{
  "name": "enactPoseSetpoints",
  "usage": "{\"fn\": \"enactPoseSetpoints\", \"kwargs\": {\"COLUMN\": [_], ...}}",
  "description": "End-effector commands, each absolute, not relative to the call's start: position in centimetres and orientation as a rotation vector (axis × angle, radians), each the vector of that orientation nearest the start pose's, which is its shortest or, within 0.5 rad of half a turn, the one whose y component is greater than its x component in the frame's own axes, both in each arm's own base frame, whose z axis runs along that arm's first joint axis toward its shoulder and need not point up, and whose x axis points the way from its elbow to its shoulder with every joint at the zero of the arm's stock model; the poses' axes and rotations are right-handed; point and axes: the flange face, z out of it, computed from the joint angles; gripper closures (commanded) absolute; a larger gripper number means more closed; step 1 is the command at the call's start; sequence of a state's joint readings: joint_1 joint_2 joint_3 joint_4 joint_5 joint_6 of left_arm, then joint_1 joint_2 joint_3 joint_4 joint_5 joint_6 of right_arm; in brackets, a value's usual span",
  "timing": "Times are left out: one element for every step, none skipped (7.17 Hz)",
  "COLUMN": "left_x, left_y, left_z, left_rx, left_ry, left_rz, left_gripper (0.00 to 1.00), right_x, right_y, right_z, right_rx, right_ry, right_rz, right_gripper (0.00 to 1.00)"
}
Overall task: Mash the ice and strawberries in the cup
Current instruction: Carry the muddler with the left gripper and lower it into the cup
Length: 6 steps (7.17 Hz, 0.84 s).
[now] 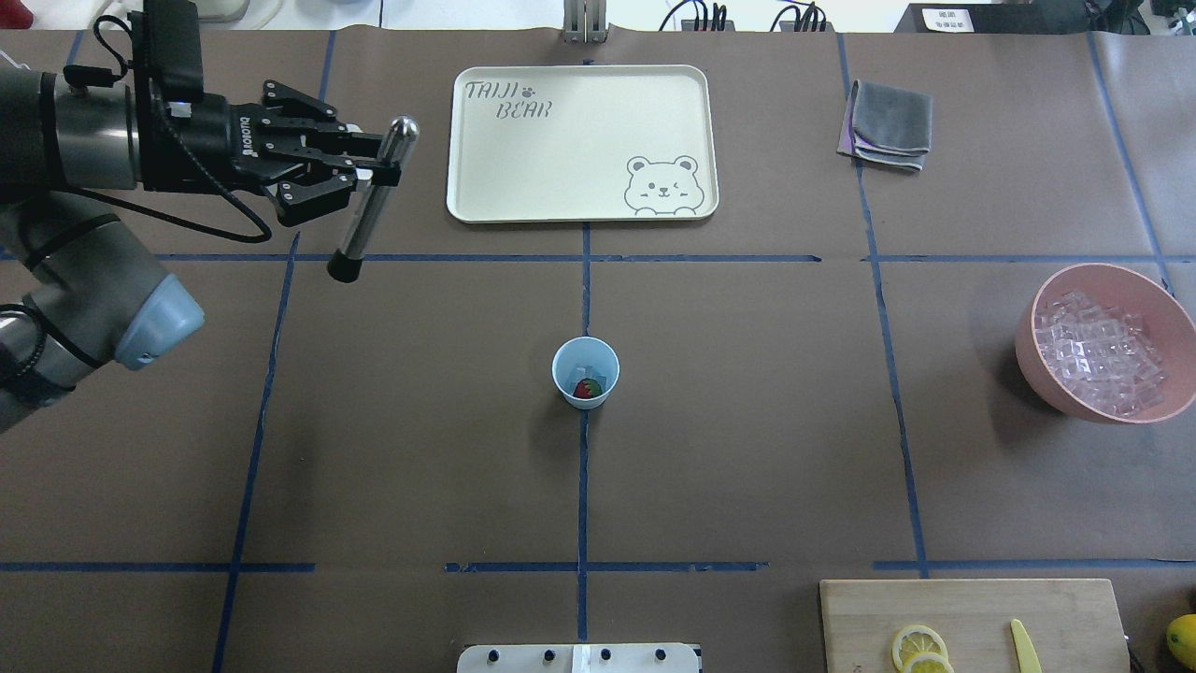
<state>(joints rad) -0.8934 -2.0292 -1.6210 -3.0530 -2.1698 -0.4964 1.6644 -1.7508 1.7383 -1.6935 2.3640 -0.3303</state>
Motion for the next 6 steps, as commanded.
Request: {"fn": "enactPoseSetpoints", "kwargs": {"left_x": [34.7,37.8,39.5,40.3,42.4,43.8], "left_y": [-43.3,-40.2,-38.7,-38.3,-35.6,-34.9], "left_z": [16.6,16.2,16.1,16.1,16.0,17.2], "left_rx": [1.57,1.634,1.65,1.699,1.757,1.872], "left_ry": [1.539,1.599,1.613,1.573,1.57,1.511], "left_rz": [0.623,0.47,0.375,0.418,0.48,0.53], "left_gripper": [1.0,1.0,1.0,1.0,1.0,1.0], "right_x": [10.0,10.0,10.0,10.0,10.0,10.0], "right_y": [-39.8,-39.7,-39.7,-39.8,-39.8,-39.7], "right_z": [66.8,66.9,66.9,66.7,66.7,66.8], "right_rx": [0.041,0.04,0.04,0.043,0.043,0.041], "right_ry": [-0.802,-0.802,-0.802,-0.802,-0.802,-0.802], "right_rz": [-0.17,-0.169,-0.169,-0.17,-0.171,-0.17], "right_gripper": [0.0,0.0,0.01,0.01,0.01,0.0]}}
